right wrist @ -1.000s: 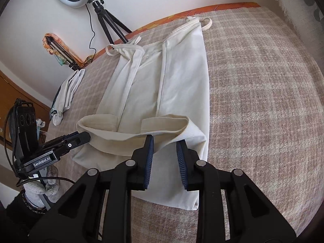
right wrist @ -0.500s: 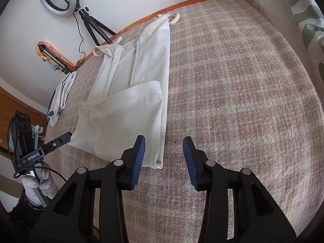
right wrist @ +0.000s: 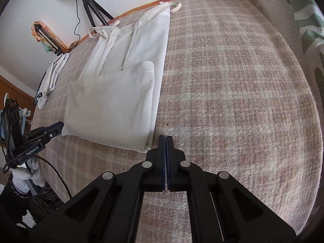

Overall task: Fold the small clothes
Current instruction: 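Lay the folded hem flat and open both grippers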

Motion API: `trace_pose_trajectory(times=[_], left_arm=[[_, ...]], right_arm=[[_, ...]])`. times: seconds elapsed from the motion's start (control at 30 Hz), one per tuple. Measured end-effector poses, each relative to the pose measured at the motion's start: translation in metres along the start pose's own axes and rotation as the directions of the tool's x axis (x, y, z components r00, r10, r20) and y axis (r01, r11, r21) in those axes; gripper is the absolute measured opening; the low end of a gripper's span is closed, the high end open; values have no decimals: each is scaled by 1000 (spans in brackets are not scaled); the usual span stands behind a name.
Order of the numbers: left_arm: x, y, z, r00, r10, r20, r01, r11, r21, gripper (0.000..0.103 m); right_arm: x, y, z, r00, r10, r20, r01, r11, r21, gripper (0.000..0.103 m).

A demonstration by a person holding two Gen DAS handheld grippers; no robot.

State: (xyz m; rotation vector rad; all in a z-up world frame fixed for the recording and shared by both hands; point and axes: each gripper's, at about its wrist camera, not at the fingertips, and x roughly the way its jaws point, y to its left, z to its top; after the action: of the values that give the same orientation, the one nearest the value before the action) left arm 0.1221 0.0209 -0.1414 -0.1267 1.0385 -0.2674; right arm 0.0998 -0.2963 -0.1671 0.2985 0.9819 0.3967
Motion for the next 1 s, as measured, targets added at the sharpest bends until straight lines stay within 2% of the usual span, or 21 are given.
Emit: trace_pose_trajectory(times=[0.07, 0.17, 0.27, 0.33, 0.4, 0.43, 0.5, 0.53, 0.6, 0.63, 0.7, 0.8, 0.87, 1.0], left_arm=[[-11, 0, 4, 999, -5, 50, 5, 1000, 6, 12], [-19, -11, 14, 992, -81, 95, 79, 997, 27, 16], [-10, -36, 19, 986, -152, 72, 145, 985, 95, 18], [3, -55, 20, 983, -181, 34, 175, 976, 133, 18], [17, -69, 19, 982, -187, 0, 184, 968, 171, 20], [22, -74, 16, 986, -167, -10, 166, 967, 196, 20], [31, -79, 12, 992, -122, -17, 123, 964, 236, 22], [33, -77, 11, 993, -117, -20, 118, 965, 236, 22], [30, -68, 12, 990, -142, -21, 143, 971, 190, 22], [27, -61, 14, 988, -154, -18, 155, 975, 160, 23], [21, -50, 19, 988, -155, 11, 153, 982, 114, 33], [25, -42, 27, 989, -150, 6, 149, 986, 77, 34], [27, -44, 30, 988, -151, 10, 150, 986, 72, 34], [24, -46, 38, 983, -183, -2, 183, 982, 52, 35]], right_arm=[[-13, 7, 4, 998, -33, 57, 34, 999, -29, 2], [-24, 17, 13, 990, 59, 126, -55, 998, -34, 5], [-15, 34, 17, 985, 113, 127, -104, 992, -72, 6], [-3, 44, 21, 988, 113, 110, -104, 991, -86, 6], [8, 46, 21, 989, 118, 88, -111, 991, -79, 6], [13, 45, 22, 992, 105, 75, -100, 992, -75, 6], [22, 40, 19, 998, 25, 49, -21, 997, -76, 6], [25, 36, 18, 999, -3, 39, 6, 997, -76, 4], [22, 28, 17, 999, 9, 38, -7, 998, -58, 2], [19, 26, 17, 999, 13, 39, -11, 999, -50, 2], [12, 25, 17, 998, 12, 59, -9, 999, -51, 5], [4, 29, 22, 993, 56, 104, -50, 997, -59, 7], [4, 36, 26, 991, 65, 117, -57, 996, -74, 12], [9, 47, 33, 990, 66, 125, -53, 993, -103, 33]])
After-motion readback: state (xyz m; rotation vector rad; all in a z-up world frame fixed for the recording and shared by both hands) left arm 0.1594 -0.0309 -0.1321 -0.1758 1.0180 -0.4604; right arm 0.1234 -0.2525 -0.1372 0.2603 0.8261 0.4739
